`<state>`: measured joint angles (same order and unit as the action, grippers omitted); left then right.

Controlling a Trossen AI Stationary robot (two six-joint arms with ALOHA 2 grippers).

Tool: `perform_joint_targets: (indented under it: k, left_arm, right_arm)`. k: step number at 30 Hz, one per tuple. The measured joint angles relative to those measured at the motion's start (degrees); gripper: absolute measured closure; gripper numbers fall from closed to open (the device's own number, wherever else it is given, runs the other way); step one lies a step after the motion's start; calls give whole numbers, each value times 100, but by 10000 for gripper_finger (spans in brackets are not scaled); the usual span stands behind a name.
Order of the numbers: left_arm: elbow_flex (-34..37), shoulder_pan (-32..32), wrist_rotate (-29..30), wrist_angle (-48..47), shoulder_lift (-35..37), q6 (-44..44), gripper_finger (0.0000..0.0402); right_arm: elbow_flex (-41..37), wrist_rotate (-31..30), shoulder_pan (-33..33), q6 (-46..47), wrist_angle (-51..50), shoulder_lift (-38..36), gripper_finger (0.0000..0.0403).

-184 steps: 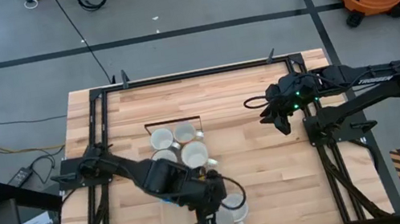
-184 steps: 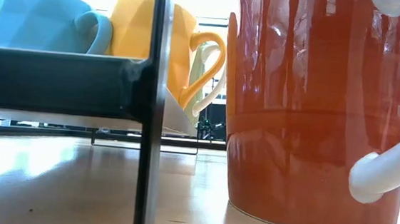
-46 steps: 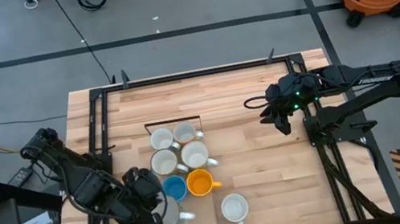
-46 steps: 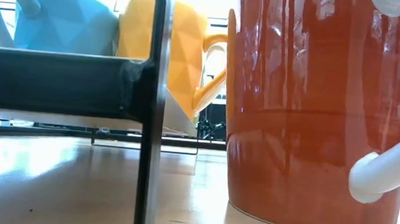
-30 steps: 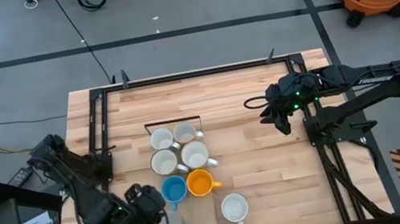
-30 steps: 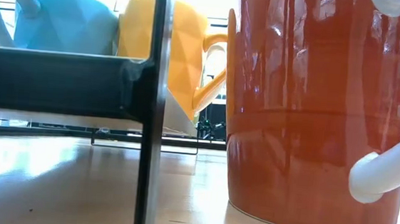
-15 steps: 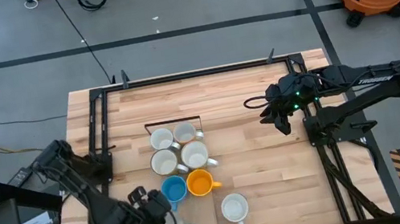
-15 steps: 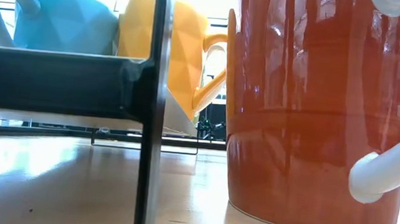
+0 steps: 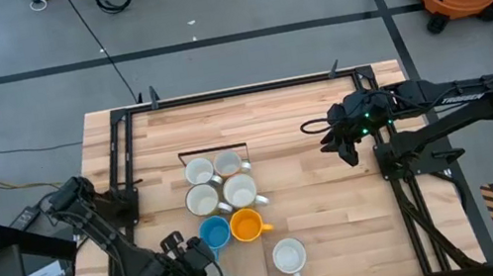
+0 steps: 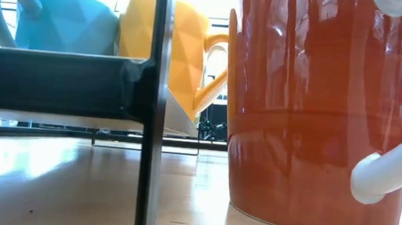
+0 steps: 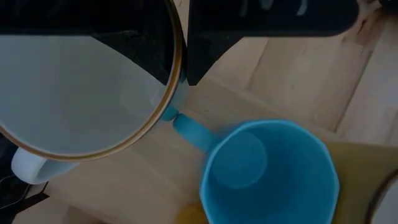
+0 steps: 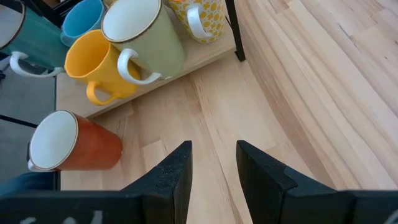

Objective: Place coffee mugs
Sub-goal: Put the light blue mug on the shelf

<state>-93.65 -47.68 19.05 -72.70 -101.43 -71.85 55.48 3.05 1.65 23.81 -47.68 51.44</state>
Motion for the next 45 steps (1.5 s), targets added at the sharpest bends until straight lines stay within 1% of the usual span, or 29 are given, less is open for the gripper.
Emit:
perform_joint_targets:
  k: [8,19,25,34,37,40,45]
  left_arm:
    - [0,40,20,4,0,54,361]
    - [-4,96,-5,6,20,54,310]
    - [-4,123,-7,15,20,49,292]
    - [-4,263,-24,517,17,54,287]
    - [-4,291,-50,555,17,47,287]
    - [-4,291,-172,566,17,18,287]
    - [-4,291,-429,640,17,-361,287]
  right_arm:
    - [0,0,-2,0,-1,0,273]
    - [0,0,0,0,0,0,273]
    - [0,0,-2,-1,-2,0,273]
    - [0,0,-2,-2,-2,0,273]
    - [0,0,-2,-2,0,0,273]
    - [0,0,-2,-2,0,0,273]
    - [0,0,0,-2,-2,0,273]
